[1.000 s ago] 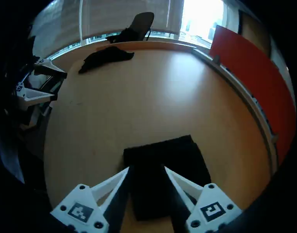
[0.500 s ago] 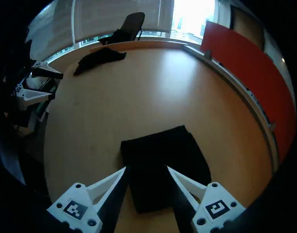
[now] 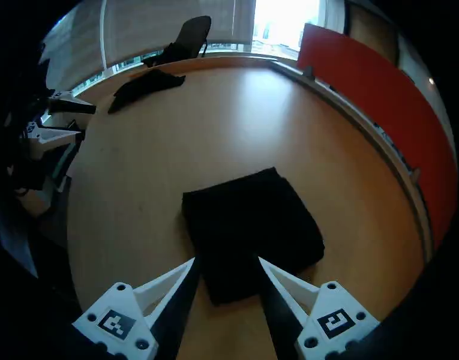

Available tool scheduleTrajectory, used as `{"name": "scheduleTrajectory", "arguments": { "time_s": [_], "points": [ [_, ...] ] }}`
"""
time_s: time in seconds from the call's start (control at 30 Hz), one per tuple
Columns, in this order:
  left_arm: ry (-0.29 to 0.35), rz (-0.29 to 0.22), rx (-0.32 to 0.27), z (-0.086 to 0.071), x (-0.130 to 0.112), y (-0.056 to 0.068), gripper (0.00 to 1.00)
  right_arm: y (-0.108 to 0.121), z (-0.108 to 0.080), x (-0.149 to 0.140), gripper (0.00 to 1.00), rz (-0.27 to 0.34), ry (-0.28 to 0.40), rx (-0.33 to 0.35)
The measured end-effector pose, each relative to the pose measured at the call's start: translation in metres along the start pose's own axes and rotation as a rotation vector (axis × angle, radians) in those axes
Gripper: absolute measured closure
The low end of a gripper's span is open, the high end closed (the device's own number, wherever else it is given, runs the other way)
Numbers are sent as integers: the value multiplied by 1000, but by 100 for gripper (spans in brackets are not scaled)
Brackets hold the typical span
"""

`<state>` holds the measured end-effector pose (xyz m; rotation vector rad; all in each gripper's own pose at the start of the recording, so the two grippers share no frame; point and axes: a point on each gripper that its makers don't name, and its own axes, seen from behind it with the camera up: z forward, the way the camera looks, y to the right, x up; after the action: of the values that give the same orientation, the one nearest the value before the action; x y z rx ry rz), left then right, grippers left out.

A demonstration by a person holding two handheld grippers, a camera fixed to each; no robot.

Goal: Fold towel

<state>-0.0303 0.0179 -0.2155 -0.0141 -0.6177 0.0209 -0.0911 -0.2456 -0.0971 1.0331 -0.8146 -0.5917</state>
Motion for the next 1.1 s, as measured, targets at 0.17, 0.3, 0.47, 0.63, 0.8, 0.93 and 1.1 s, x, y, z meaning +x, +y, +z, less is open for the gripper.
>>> {"name": "scheduleTrajectory", "arguments": {
  "time_s": [0.17,0.3,0.47,0.63,0.8,0.93,1.1],
  "points": [
    [2,0,-1,0,1,0,0,0,-4,-10,38,14,-9,-10],
    [2,1,-3,0,1,1,0,0,-6,-16,38,26,-17,-16],
    [2,2,-7,1,2,3,0,-1,-6,-24,38,34,-28,-20],
    [2,4,-8,1,2,3,0,-5,-5,-32,38,35,-45,-16],
    [3,7,-9,1,2,3,0,-10,-4,-41,38,41,-61,-13],
    [2,7,-10,0,1,3,0,-12,-3,-47,38,52,-72,-12],
    [0,6,-11,0,-1,4,0,-15,-2,-52,40,65,-82,-10]
  ]
}}
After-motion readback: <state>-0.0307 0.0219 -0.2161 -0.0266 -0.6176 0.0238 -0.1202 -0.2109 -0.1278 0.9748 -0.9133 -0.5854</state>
